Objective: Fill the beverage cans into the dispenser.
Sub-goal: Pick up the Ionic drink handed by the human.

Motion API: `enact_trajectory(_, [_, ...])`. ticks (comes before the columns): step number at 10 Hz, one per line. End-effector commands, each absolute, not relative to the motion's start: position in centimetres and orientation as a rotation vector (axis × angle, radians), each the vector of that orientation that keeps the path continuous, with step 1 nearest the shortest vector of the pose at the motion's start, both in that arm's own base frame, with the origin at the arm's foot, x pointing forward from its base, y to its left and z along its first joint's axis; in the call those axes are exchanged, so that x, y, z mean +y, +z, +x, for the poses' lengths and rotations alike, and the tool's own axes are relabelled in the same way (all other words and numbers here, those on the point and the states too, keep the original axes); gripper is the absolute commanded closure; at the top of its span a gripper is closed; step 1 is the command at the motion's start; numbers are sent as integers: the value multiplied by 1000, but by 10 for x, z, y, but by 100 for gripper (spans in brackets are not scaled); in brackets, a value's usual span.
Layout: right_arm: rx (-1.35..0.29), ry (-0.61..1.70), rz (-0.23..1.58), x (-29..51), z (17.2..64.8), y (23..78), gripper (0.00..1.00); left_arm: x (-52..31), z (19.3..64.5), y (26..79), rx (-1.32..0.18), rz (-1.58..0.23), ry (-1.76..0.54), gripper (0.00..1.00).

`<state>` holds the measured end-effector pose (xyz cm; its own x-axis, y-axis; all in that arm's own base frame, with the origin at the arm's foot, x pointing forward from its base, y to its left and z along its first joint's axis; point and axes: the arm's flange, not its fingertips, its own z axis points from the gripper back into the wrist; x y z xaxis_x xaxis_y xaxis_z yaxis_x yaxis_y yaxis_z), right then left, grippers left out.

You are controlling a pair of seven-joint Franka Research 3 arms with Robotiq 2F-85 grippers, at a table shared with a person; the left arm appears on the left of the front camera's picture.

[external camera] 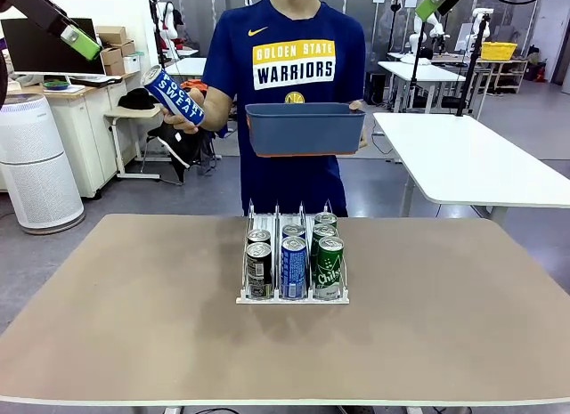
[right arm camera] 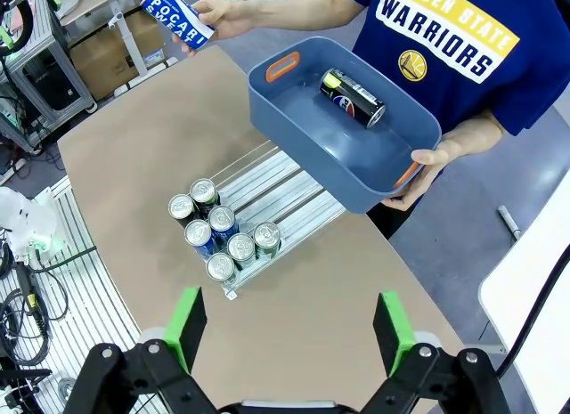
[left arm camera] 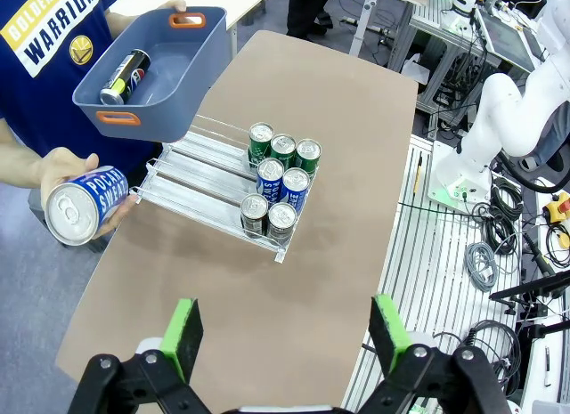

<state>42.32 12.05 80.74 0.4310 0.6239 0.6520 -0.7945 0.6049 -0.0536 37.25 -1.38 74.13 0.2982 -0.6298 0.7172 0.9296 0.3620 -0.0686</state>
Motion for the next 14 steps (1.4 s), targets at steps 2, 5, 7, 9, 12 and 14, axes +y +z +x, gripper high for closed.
enact_trajectory(2, [-685,900,281,120,423,808,0,-13,372,741,-662,-536,-1102,0])
enact_trajectory(5, [-685,900,281,120,423,808,0,-13,372,741,-662,-536,-1102,0])
enact_trajectory(7, [-685,900,281,120,423,808,0,-13,372,741,-662,-536,-1102,0])
enact_trajectory(9, [-685,900,281,120,423,808,0,-13,372,741,-662,-536,-1102,0])
enact_trajectory(12, [-685,900,281,120,423,808,0,-13,372,741,-662,-536,-1102,0])
enact_trajectory(14, [-685,900,281,120,423,808,0,-14,373,741,-661,-535,-1104,0])
